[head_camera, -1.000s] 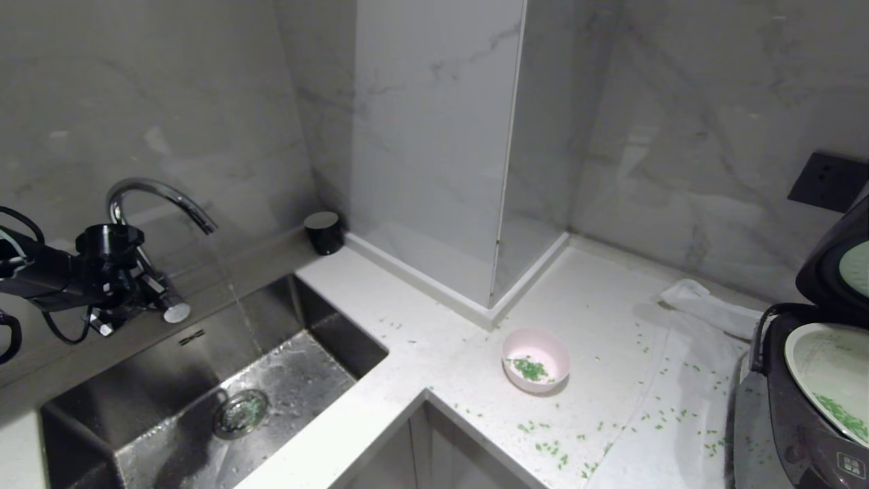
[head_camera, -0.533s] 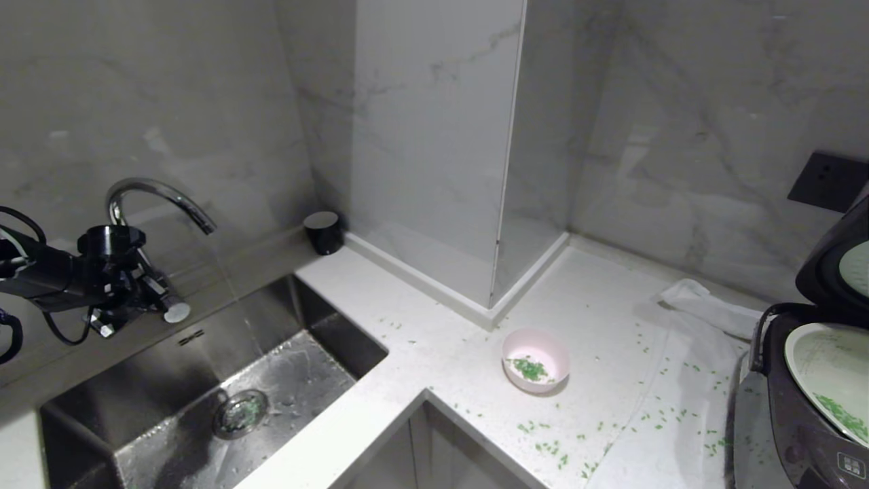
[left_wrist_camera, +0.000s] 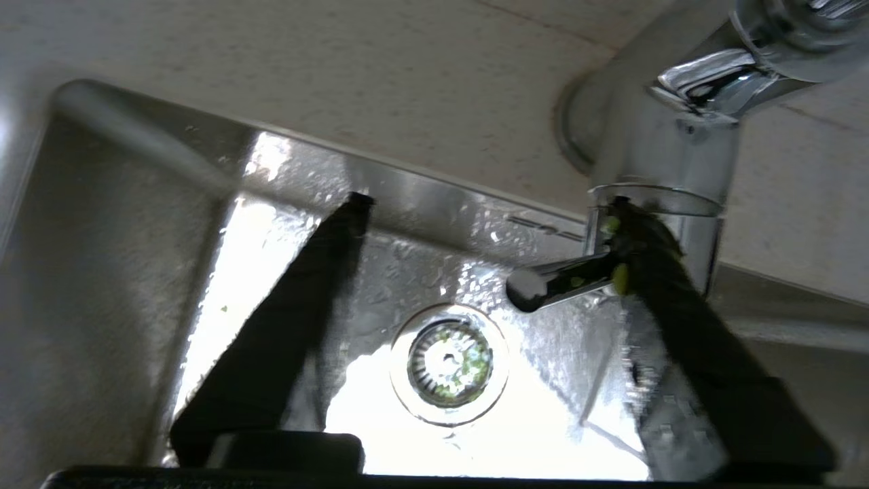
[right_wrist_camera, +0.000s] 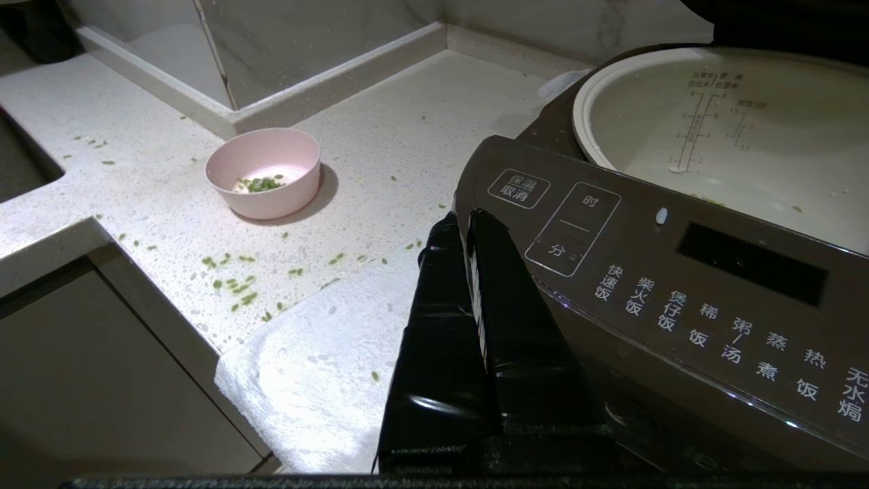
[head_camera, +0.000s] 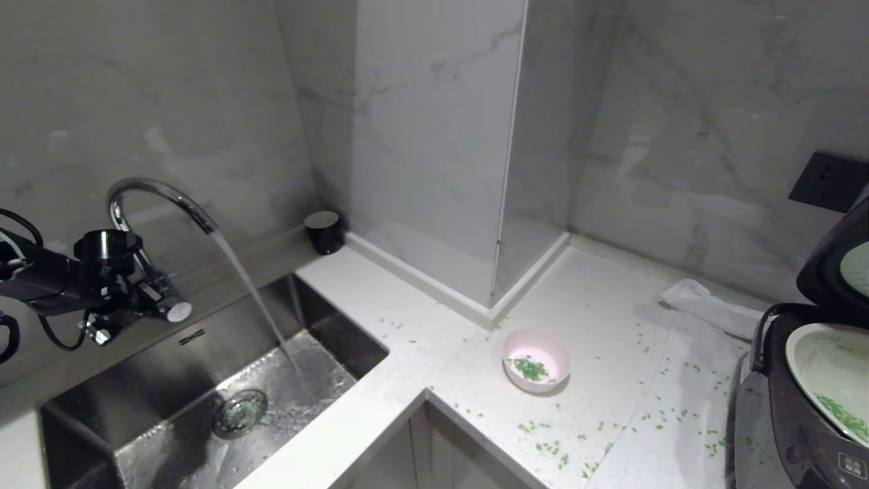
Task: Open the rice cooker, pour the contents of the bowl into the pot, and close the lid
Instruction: Turn on the tap
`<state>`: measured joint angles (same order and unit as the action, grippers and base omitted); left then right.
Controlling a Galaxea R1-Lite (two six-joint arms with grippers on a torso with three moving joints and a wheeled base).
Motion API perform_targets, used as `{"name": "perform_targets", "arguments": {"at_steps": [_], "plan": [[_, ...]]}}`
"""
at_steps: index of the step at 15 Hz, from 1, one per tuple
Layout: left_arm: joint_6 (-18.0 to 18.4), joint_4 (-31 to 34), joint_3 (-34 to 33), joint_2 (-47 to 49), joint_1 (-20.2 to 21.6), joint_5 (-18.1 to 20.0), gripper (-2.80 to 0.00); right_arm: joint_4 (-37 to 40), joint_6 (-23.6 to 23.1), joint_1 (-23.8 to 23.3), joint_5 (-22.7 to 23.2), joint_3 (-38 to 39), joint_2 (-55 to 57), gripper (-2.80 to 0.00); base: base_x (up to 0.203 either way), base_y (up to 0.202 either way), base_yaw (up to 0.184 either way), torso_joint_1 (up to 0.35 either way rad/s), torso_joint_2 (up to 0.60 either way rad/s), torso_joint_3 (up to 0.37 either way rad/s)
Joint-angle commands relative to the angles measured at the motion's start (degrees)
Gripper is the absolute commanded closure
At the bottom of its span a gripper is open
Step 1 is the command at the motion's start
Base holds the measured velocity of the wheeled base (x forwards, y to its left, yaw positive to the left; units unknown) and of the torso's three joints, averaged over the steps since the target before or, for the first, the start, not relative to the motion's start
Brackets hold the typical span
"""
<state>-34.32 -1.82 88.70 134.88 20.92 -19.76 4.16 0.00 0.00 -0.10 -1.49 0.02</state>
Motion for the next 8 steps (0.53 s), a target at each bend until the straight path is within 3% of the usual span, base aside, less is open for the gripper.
{"name": "perform_targets", "arguments": {"at_steps": [1,8], "plan": [[-0.2,-0.4,-0.1,-0.9,0.0,-0.1,-2.8,0.0,0.0,0.0,0.0,0.0,0.0,0.0,0.0,0.0,0.0,0.0,0.0,0.0],[-0.3,-0.4,0.1,-0.1,0.0,-0.1,-2.8,0.0,0.0,0.0,0.0,0.0,0.0,0.0,0.0,0.0,0.0,0.0,0.0,0.0]]}}
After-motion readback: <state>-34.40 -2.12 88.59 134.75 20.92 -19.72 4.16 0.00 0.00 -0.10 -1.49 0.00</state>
